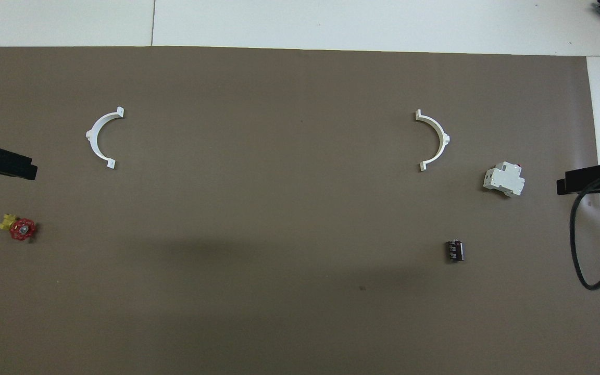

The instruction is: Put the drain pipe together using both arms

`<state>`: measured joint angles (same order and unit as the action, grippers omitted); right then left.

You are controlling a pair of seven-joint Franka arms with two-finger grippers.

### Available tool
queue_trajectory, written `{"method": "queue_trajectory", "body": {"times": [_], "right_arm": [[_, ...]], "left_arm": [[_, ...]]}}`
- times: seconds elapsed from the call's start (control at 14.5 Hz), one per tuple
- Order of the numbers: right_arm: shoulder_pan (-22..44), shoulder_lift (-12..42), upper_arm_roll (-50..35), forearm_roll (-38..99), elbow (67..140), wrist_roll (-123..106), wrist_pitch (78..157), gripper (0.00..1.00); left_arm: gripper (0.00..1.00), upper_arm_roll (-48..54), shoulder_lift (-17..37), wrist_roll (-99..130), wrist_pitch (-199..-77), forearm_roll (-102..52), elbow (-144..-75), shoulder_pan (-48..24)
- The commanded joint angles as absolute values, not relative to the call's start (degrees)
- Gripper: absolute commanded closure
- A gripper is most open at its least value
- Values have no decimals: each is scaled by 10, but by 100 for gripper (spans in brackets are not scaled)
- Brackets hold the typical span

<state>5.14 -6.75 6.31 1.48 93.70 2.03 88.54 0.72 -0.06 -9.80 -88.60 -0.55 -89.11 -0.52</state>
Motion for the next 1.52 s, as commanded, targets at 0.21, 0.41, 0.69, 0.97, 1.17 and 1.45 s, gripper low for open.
{"method": "queue_trajectory", "body": {"times": [0.21,0.41,0.69,0.97,1.17,1.45], "right_arm": [[52,-56,62,4,936,9,900,15],[64,-14,60,-8,910,9,910,19],[64,60,60,-25,901,9,996,25],[57,143,61,-31,884,9,1069,26],[56,195,61,-28,885,10,1135,26],[54,257,60,-19,896,13,1215,29]], "left_arm": [[0,6,-18,-103,-882,-11,-909,-3],[0,6,-18,-103,-883,-12,-908,-3],[0,6,-18,-103,-883,-11,-909,-3],[0,6,-18,-103,-882,-11,-909,-3],[0,6,-18,-102,-884,-11,-909,-3],[0,6,-24,-104,-889,-11,-923,-3]]}}
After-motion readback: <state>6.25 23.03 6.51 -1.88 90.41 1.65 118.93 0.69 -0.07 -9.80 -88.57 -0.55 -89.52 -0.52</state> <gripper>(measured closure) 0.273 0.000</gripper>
